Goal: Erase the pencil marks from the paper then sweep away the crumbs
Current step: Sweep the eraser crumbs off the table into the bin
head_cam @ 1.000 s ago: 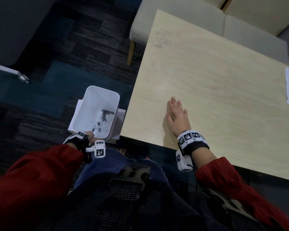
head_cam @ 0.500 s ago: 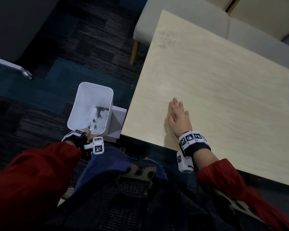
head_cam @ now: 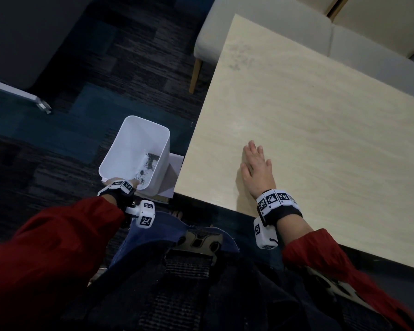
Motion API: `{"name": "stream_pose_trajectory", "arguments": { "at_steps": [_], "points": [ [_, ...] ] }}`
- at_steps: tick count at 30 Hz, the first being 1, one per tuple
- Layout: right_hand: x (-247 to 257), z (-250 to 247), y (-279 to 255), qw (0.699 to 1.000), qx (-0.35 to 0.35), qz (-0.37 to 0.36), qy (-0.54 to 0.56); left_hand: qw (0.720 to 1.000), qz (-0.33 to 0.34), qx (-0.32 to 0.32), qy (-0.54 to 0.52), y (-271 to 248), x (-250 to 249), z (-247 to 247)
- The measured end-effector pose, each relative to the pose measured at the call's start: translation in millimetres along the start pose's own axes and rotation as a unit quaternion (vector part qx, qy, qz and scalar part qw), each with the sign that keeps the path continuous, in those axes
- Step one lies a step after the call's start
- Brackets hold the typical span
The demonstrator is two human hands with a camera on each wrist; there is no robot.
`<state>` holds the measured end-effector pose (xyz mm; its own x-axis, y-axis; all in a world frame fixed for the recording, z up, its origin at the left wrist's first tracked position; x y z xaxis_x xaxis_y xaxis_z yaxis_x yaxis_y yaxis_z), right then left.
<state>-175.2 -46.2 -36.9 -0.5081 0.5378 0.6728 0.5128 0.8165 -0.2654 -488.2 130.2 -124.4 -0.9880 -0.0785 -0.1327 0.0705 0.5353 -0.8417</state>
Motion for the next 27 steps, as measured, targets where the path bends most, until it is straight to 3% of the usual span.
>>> {"name": "stream_pose_trajectory", "arguments": {
  "at_steps": [4,6,7,9,12,16,19,23,27],
  "points": [
    [-1,2,-1,1.0,-0.005,0.001,-0.008,0.988,-0.08,-0.11,-0.074,-26,-12,-10],
    [0,3,-1,1.0,-0.004,0.0,-0.015,0.968,-0.161,-0.159,-0.105,-26,-16,-10],
    [0,1,-1,1.0,-0.001,0.0,-0.023,0.957,-0.169,-0.185,-0.148,-26,-20,-12],
    [2,-5,3,0.999,-0.004,-0.006,-0.042,0.947,-0.103,-0.245,-0.178,-26,-30,-23],
    [8,-22,12,0.996,-0.057,-0.03,-0.062,0.941,0.073,-0.302,-0.134,-23,-57,-40],
    [3,-32,17,0.988,-0.034,0.048,-0.146,0.914,0.268,-0.304,-0.009,-38,-125,-62],
    [-12,-34,11,0.983,0.022,0.108,-0.149,0.88,0.369,-0.296,0.045,-59,-180,-65],
    [-19,-36,0,0.986,0.038,0.105,-0.121,0.844,0.452,-0.248,0.147,-84,-241,-44],
    [-27,-60,-2,0.989,0.009,0.118,-0.083,0.827,0.441,-0.192,0.292,-94,-281,-15]
  ]
}}
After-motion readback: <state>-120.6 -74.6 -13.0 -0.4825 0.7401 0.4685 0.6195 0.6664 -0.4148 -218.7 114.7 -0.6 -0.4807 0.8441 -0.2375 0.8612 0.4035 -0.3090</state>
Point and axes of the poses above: each hand's wrist, its own y-axis towards the middle knuckle, its own z-axis out of the palm, x = y × z, the point moved 1 cm from there along y, towards the middle knuckle, and after that the axes turned 14 degrees about y, right-handed, at the moved point
